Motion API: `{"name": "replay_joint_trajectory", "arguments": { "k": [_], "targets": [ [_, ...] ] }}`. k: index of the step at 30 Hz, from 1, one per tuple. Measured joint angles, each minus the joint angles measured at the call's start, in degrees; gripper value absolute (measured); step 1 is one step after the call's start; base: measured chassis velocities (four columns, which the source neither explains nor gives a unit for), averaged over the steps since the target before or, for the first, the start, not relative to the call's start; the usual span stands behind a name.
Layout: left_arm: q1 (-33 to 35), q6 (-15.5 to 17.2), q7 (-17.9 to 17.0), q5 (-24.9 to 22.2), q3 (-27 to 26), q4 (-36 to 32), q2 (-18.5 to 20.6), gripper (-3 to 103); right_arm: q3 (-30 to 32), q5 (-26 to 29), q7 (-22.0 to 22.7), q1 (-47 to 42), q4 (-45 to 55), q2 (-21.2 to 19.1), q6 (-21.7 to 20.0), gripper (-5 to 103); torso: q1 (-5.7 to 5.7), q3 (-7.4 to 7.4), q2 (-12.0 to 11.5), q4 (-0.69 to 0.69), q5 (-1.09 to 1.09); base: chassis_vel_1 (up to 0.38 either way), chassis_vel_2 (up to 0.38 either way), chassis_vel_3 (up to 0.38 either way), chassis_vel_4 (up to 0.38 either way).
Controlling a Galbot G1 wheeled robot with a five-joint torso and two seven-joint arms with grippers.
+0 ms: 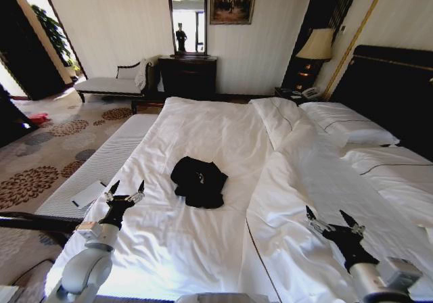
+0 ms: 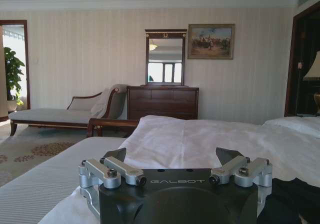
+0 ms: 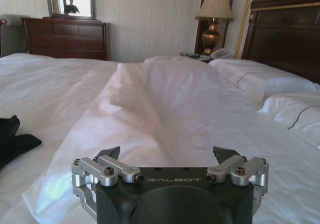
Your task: Fold the clothes on the bed.
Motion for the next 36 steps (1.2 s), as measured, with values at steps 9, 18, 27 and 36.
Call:
{"name": "replay_joint_trajectory", "arguments": {
  "k": [9,18,27,36],
  "targets": [
    [-0.7,-0.09,0.07,-0.04,0.62,0.71,-0.04,100,-1.88,5.44,2.24,1.95,-0.42,-2.53,-5.4,100,0.01,0.01,0.0,0.0,0.01,0.0,0.0,0.0,0.0],
    [-0.86,-0.21,0.04,-0.17,0.48,1.49,-0.48,100,-2.89,9.07,3.61,3.25,-0.5,-4.51,-9.32,100,0.01,0.01,-0.01,0.0,0.0,0.0,0.0,0.0,0.0],
    [-0.85,0.09,-0.29,-0.45,0.89,1.13,-0.71,100,-3.03,14.56,4.58,4.44,-1.33,-6.45,-11.62,99,0.01,0.01,-0.01,0.0,0.02,0.0,0.0,0.0,0.0],
    [-1.05,0.42,-0.8,-0.47,0.94,0.67,-0.78,100,-3.61,14.63,4.64,5.08,-1.79,-6.59,-12.1,68,0.0,0.01,0.0,0.0,0.01,0.0,0.0,0.0,0.0]
  ]
}}
